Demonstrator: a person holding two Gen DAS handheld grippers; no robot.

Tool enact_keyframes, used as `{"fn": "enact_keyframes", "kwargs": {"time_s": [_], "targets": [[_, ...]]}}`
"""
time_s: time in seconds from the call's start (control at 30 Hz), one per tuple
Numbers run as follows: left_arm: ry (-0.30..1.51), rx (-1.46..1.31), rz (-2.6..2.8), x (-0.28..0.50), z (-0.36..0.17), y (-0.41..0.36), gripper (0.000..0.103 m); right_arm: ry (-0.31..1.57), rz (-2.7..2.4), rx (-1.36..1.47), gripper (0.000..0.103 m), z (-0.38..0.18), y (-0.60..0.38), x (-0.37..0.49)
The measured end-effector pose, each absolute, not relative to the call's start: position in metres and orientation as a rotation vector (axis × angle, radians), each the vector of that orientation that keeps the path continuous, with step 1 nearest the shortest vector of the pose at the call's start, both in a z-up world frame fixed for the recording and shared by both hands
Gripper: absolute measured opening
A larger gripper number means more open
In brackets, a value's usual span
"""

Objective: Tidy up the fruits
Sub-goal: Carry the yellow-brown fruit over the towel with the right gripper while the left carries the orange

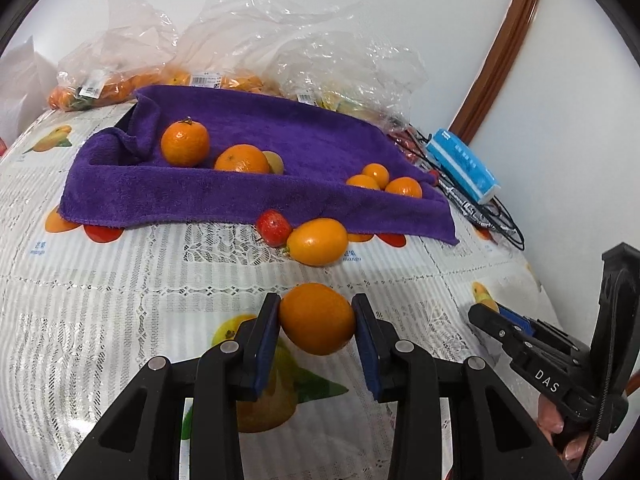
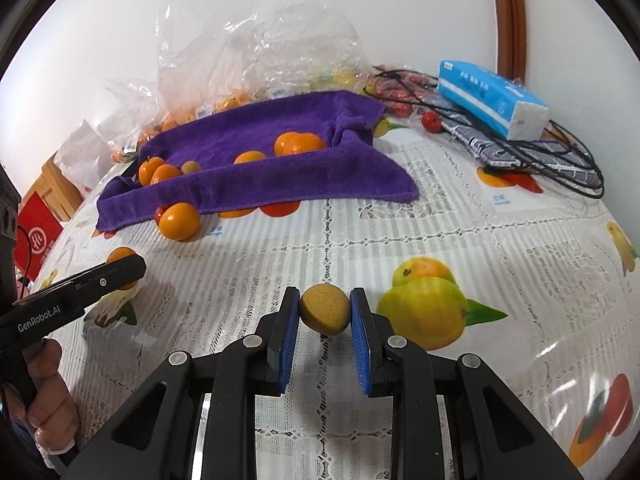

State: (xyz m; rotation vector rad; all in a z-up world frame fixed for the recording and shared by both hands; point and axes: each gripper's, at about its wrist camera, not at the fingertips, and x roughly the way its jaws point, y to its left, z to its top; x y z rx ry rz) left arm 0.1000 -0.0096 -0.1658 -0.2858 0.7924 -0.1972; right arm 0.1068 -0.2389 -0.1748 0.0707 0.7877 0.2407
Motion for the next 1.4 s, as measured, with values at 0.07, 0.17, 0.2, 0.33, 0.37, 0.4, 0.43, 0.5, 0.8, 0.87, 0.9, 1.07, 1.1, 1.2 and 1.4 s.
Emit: {"fn": "enact_keyframes", "kwargs": {"time_s": [0.07, 0.17, 0.2, 0.33, 0.37, 0.4, 0.43, 0.5, 0.8, 0.87, 0.9, 1.07, 1.1, 1.2, 1.4], "targets": [[0.789, -0.29, -0.196, 0.101, -0.165, -0.009, 0.034, 0.779, 0.229, 0.069, 0.025, -0.173, -0.239, 0.105], [0.783, -0.295, -0.186, 0.1, -0.165, -0.007, 0.034, 0.771, 0.218, 0.067, 0.025, -0.172, -0.239, 0.102], [0.781, -0.295, -0.178, 0.1, -0.165, -0.007, 0.034, 0.773, 0.213, 0.068, 0.025, -0.172, -0.239, 0.102], [0.783, -0.281, -0.148, 0.101, -0.16, -0.004, 0.034, 0.778, 0.222, 0.064, 0.025, -0.166, -0.234, 0.102], [0.782, -0.274, -0.142, 0.101, -0.157, -0.003, 0.034, 0.774, 0.224, 0.061, 0.025, -0.163, -0.232, 0.103], [0.78, -0.27, -0.141, 0.101, -0.153, -0.002, 0.034, 0.764, 0.226, 0.053, 0.025, -0.157, -0.229, 0.104], [0.773, -0.273, -0.146, 0.101, -0.148, 0.001, 0.034, 0.754, 0.227, 0.046, 0.025, -0.152, -0.226, 0.104], [0.766, -0.276, -0.151, 0.103, -0.139, 0.006, 0.034, 0.736, 0.23, 0.036, 0.025, -0.142, -0.221, 0.106], [0.732, -0.242, -0.097, 0.129, -0.114, 0.029, 0.034, 0.681, 0.248, 0.051, 0.025, -0.111, -0.198, 0.135], [0.713, -0.247, -0.089, 0.136, -0.107, 0.034, 0.034, 0.67, 0.25, 0.057, 0.025, -0.105, -0.195, 0.143], [0.701, -0.247, -0.082, 0.141, -0.103, 0.037, 0.034, 0.663, 0.25, 0.061, 0.025, -0.101, -0.193, 0.149], [0.655, -0.255, -0.051, 0.161, -0.084, 0.05, 0.034, 0.625, 0.254, 0.058, 0.025, -0.085, -0.182, 0.17], [0.646, -0.255, -0.045, 0.166, -0.082, 0.051, 0.034, 0.618, 0.255, 0.057, 0.025, -0.082, -0.18, 0.173], [0.632, -0.263, -0.025, 0.178, -0.078, 0.057, 0.034, 0.601, 0.261, 0.064, 0.025, -0.075, -0.174, 0.187], [0.634, -0.243, -0.001, 0.2, -0.081, 0.061, 0.034, 0.603, 0.279, 0.085, 0.025, -0.073, -0.162, 0.212]]}}
